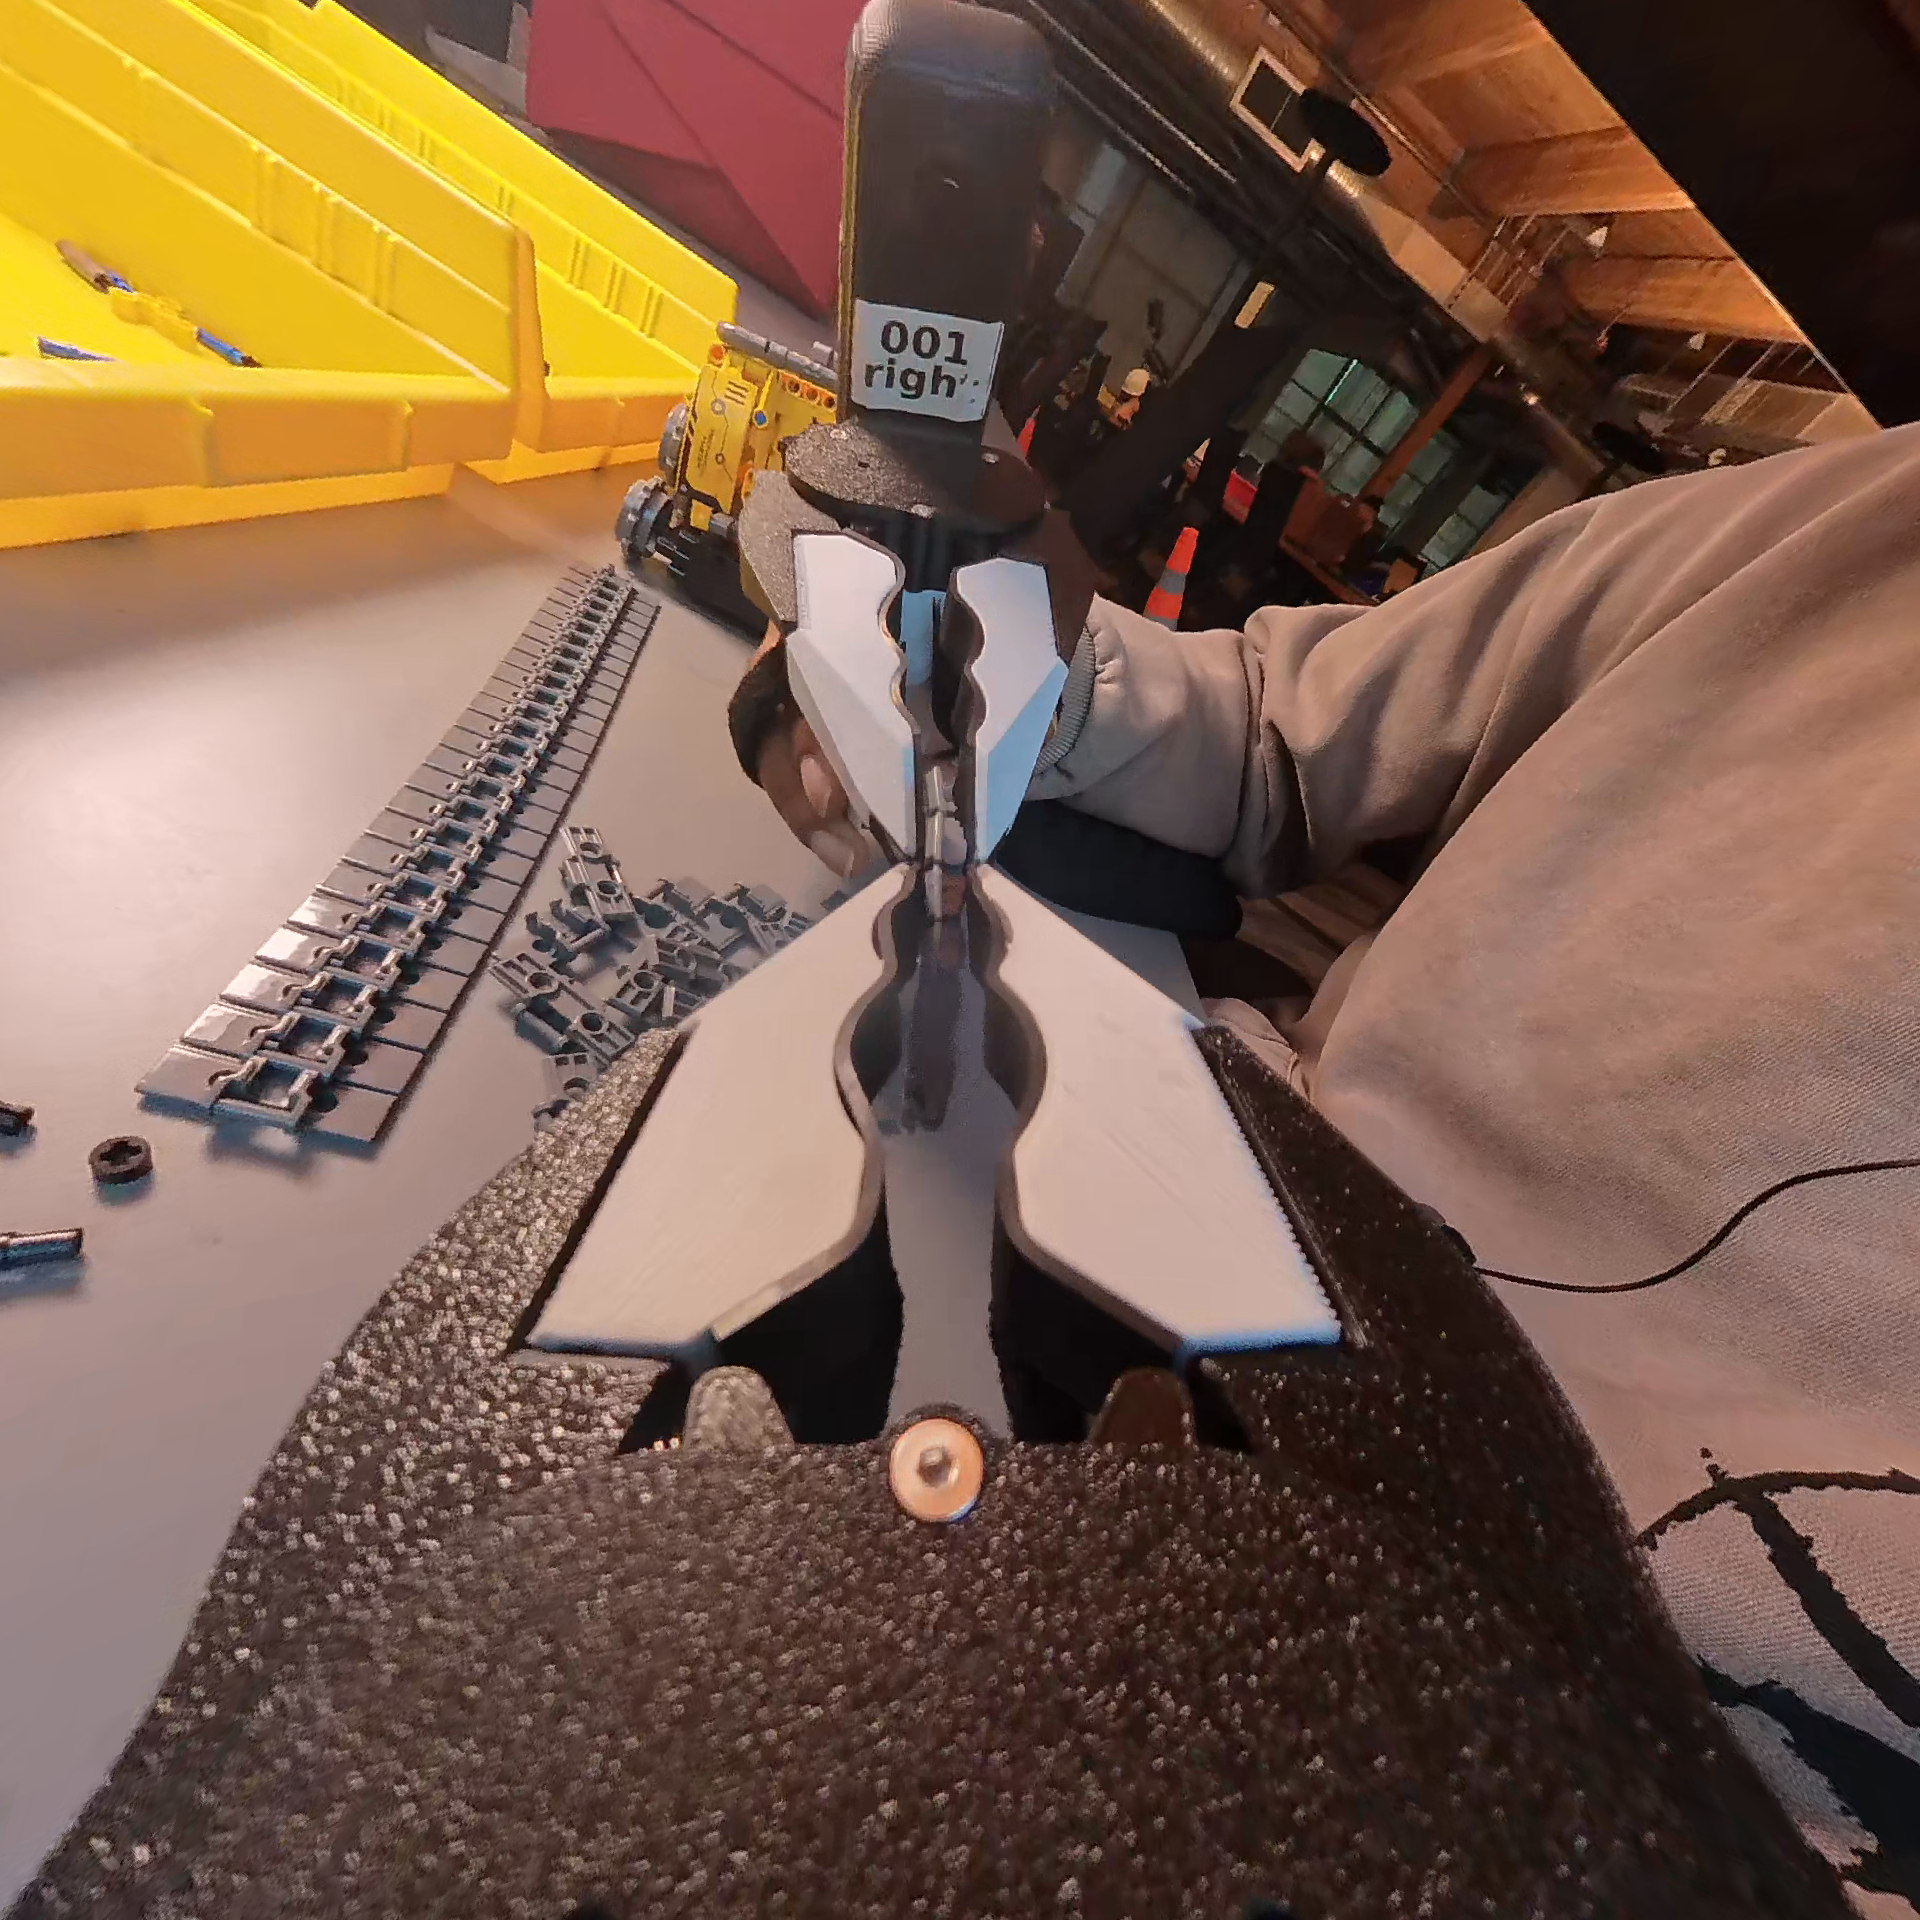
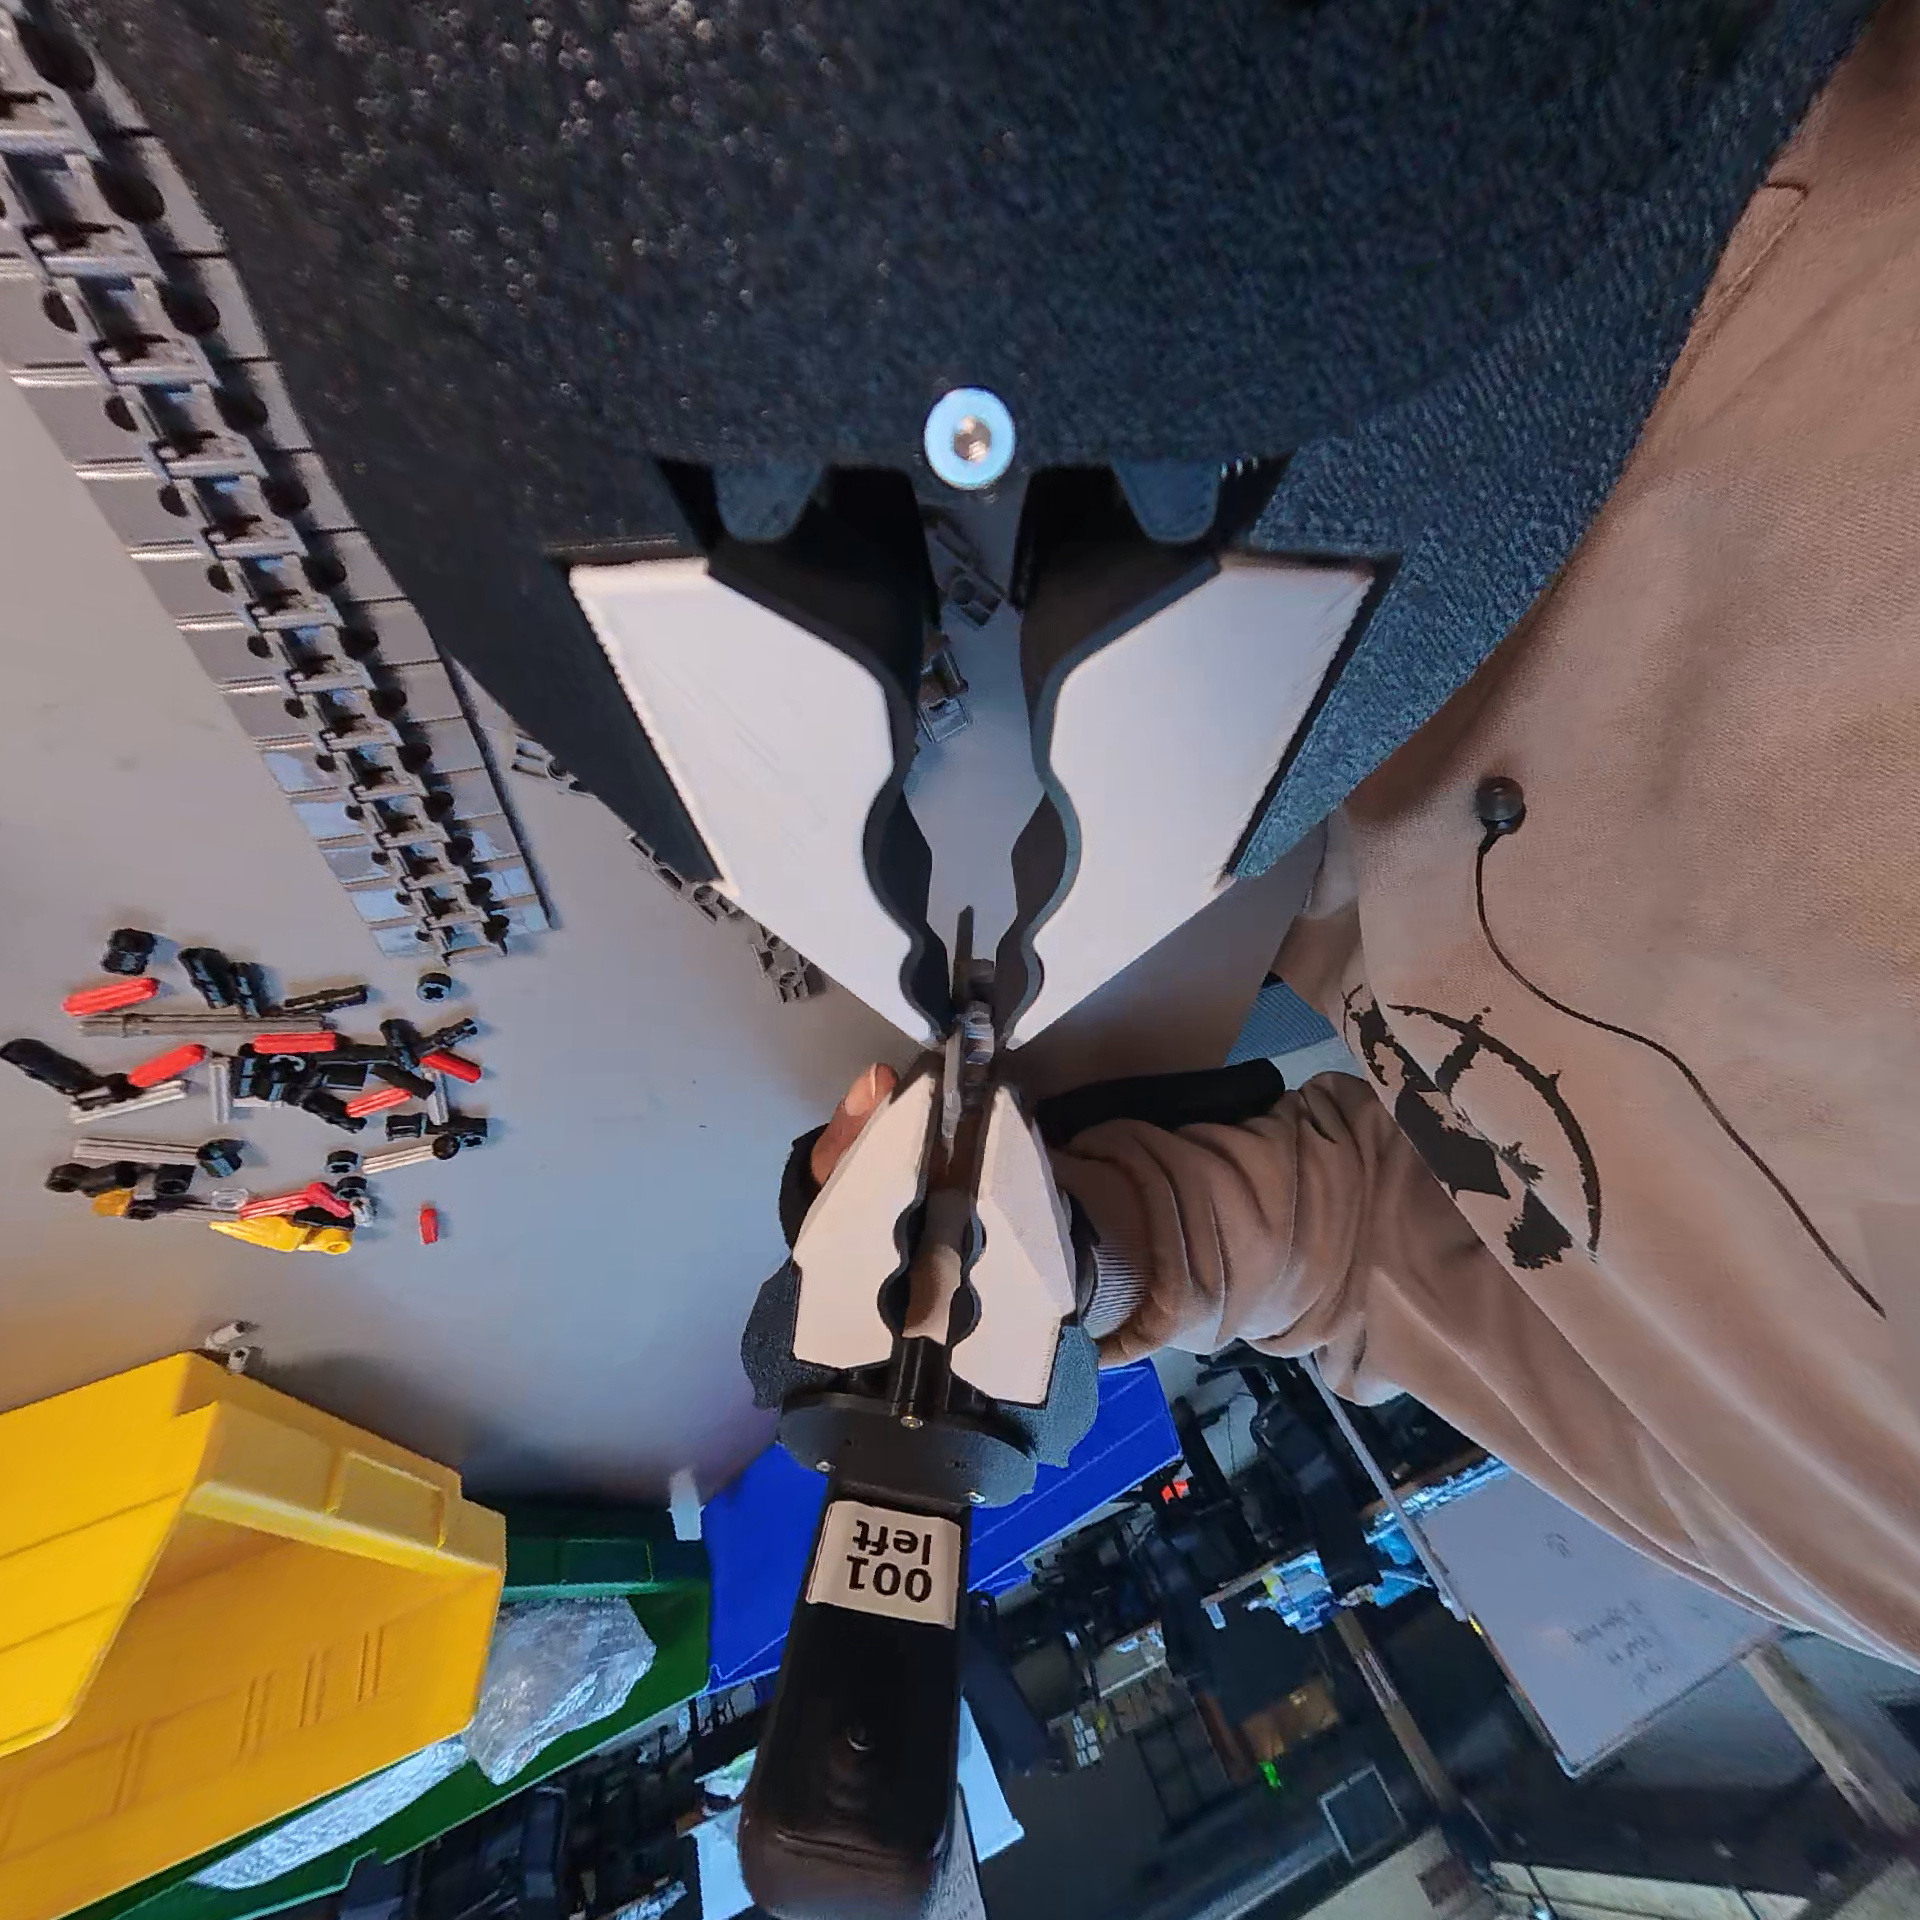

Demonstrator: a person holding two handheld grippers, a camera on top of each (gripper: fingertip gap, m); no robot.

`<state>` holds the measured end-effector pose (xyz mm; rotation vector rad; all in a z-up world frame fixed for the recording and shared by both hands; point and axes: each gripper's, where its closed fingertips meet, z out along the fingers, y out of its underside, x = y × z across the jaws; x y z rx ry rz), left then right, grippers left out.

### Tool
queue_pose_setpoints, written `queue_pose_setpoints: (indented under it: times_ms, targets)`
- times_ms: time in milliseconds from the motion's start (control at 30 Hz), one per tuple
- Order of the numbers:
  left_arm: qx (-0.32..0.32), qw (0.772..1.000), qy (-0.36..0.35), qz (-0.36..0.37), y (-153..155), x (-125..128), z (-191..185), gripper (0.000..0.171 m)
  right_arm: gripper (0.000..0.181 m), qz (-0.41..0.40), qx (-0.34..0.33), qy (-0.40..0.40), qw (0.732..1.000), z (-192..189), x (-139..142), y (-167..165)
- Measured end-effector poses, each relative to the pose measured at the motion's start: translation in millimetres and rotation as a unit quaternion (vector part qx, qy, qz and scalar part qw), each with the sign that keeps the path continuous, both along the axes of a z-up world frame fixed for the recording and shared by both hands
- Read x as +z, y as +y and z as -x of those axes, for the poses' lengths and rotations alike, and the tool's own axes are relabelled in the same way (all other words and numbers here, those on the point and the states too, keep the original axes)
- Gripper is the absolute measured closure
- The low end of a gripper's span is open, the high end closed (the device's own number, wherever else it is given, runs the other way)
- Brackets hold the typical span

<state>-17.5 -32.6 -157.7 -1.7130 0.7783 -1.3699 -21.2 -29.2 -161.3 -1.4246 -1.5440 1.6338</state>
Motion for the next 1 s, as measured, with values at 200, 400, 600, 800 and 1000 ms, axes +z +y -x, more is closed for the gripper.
queue_pose_setpoints:
  times_ms: [200,400,600,800,1000]
  targets:
    - [0.007,1.000,-0.022,0.011,3.0,4.4,3.0,0.168,0.175,0.003,0.002,0.002,1.000,0.6,0.5,-1.6]
    - [0.012,1.000,-0.017,0.009,3.8,3.0,2.4,0.167,0.175,0.004,-0.001,0.004,1.000,1.8,0.7,-0.9]
    - [0.015,1.000,-0.002,0.005,4.0,2.0,2.8,0.169,0.175,0.006,-0.002,0.004,1.000,2.4,0.1,-0.8]
    - [0.010,1.000,0.025,0.013,2.9,-6.3,1.8,0.169,0.173,0.030,-0.017,0.006,0.999,2.3,2.5,6.2]
    - [0.011,0.999,0.026,0.016,3.1,-7.6,1.4,0.169,0.179,0.022,-0.019,-0.008,1.000,2.8,-3.3,5.8]
